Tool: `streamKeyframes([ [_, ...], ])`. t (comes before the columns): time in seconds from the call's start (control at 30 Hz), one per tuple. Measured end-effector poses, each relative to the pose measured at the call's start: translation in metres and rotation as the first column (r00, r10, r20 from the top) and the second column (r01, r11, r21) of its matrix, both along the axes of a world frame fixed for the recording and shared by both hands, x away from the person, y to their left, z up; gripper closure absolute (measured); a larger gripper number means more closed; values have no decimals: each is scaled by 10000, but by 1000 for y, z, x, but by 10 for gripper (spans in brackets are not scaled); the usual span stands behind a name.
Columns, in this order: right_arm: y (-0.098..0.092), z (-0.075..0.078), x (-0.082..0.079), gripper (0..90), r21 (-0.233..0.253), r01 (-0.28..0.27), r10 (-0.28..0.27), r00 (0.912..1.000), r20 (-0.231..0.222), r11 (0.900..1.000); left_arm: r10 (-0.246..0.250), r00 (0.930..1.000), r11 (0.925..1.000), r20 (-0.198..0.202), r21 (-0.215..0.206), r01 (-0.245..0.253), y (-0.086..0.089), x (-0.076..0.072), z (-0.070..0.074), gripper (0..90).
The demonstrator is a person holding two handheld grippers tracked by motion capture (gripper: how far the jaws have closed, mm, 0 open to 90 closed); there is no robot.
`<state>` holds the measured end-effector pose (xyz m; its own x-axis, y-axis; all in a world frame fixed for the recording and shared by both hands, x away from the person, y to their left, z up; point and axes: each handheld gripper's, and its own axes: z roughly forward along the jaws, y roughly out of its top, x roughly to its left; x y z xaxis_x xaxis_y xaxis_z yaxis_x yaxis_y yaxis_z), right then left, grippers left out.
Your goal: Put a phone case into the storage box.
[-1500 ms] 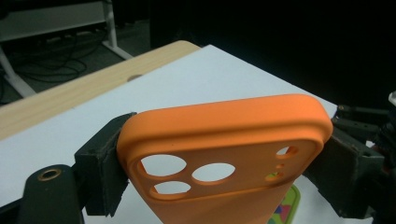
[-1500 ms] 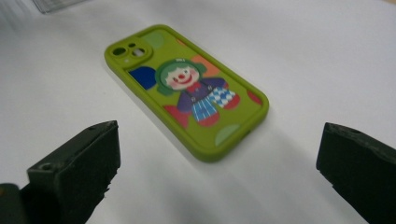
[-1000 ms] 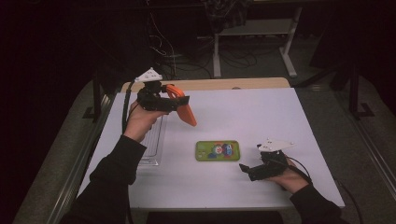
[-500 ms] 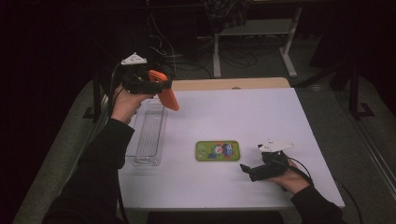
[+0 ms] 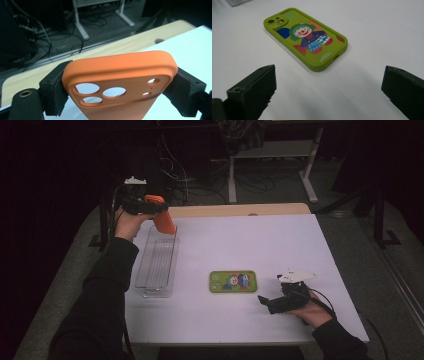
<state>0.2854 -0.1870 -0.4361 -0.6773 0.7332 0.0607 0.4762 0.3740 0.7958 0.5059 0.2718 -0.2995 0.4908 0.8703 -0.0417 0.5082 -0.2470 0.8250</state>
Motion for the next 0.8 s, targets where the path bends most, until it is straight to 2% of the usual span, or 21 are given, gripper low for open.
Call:
streamKeyframes([
  [0.1, 0, 0, 0, 0, 8, -3, 3, 10000, -11, 10000, 191, 9995, 9997, -237, 166, -187, 2, 6, -9, 151],
  [0.23, -1, 0, 0, 0, 3, -25, 25, 10000, 17, 10000, 266, 9962, 9984, -830, 515, -224, 0, 12, -22, 149],
  [0.33, -1, 1, 0, 0, 9, 41, -41, 10000, 16, 10000, 345, 9943, 9971, -1006, 715, -274, -1, 14, -29, 148],
  [0.57, -2, 1, 0, 0, 12, 17, -17, 10000, -9, 10000, 520, 9907, 9927, -1261, 1150, -374, -1, 17, -41, 146],
  [0.8, -2, 0, 0, 0, -23, 4, -4, 10000, -2, 10000, 593, 9913, 9907, -1172, 1288, -440, -4, 20, -46, 140],
])
